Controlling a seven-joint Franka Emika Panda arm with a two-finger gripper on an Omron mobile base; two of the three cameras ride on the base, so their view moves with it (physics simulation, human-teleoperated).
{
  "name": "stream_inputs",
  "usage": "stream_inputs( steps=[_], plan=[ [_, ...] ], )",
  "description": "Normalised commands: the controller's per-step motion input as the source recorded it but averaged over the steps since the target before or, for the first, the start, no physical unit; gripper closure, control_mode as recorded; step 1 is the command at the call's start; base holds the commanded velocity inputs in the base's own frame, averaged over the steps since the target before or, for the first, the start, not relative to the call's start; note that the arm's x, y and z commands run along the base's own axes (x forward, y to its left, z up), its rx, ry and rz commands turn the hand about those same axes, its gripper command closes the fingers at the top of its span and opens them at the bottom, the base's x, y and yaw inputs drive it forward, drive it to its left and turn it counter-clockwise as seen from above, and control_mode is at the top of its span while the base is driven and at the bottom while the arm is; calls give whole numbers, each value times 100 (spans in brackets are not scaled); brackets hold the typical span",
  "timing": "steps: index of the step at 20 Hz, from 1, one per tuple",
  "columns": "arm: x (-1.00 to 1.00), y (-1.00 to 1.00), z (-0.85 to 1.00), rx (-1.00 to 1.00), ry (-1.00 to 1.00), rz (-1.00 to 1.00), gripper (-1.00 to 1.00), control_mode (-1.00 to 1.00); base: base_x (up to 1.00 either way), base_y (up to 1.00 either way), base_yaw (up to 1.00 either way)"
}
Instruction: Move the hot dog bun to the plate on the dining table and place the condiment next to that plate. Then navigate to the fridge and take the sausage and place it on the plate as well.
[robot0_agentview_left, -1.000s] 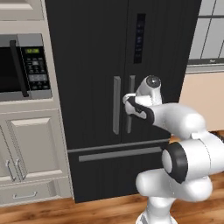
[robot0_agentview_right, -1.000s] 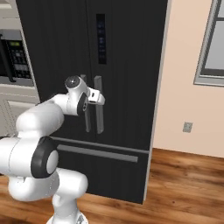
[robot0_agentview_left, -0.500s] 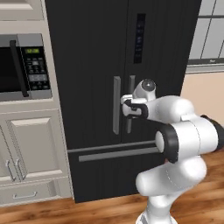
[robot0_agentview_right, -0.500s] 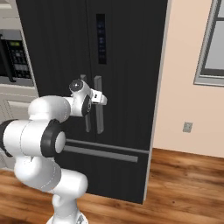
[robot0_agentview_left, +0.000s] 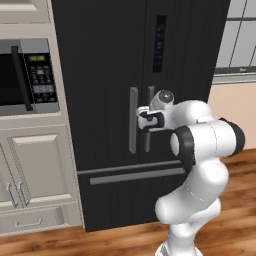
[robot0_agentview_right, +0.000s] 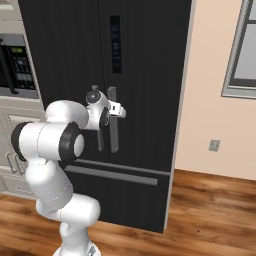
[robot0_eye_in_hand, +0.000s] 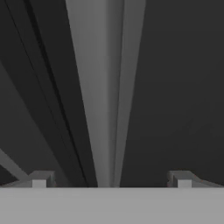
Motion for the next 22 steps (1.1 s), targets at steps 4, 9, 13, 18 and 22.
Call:
stream_inputs(
  steps=[4, 9, 13, 18, 22],
  plan=[
    [39, 0, -9, 0, 0, 0, -100, -100, 0, 0, 0],
    [45, 0, -15, 0, 0, 0, -100, -100, 0, 0, 0],
    [53, 0, -16, 0, 0, 0, -100, -100, 0, 0, 0],
    [54, 0, -17, 0, 0, 0, 100, -100, 0, 0, 0],
    [18, 0, -7, 0, 6, 0, 100, -100, 0, 0, 0]
  ],
)
